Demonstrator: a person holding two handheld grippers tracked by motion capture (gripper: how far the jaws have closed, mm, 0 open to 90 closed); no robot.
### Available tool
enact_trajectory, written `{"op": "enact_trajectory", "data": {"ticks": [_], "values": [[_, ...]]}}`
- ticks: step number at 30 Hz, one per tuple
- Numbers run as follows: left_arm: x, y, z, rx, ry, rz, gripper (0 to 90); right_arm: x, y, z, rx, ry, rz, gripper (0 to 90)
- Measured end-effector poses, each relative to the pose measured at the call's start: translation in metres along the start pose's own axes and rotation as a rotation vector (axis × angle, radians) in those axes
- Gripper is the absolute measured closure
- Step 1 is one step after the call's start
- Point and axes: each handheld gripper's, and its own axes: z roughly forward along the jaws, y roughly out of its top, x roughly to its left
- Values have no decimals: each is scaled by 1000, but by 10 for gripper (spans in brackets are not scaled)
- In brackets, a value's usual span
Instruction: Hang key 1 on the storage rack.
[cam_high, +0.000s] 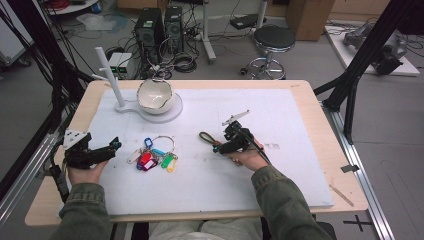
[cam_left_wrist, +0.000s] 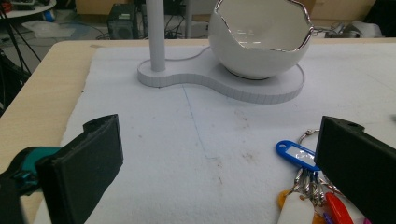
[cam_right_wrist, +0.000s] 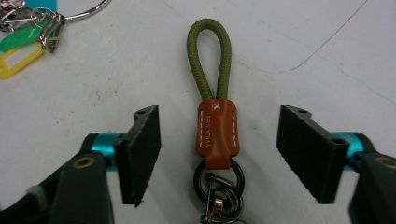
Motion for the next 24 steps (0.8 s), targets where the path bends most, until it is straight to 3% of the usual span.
{"op": "enact_trajectory", "data": {"ticks": [4, 12, 24], "values": [[0, 0, 0, 0, 0, 1, 17, 2, 1, 4, 27, -11, 15, 444], [0, 0, -1, 5, -1, 8, 17, 5, 3, 6, 22, -6, 26, 632], [0, 0, -1, 3, -4, 7, 17, 4, 2, 10, 56, -12, 43, 693]]}}
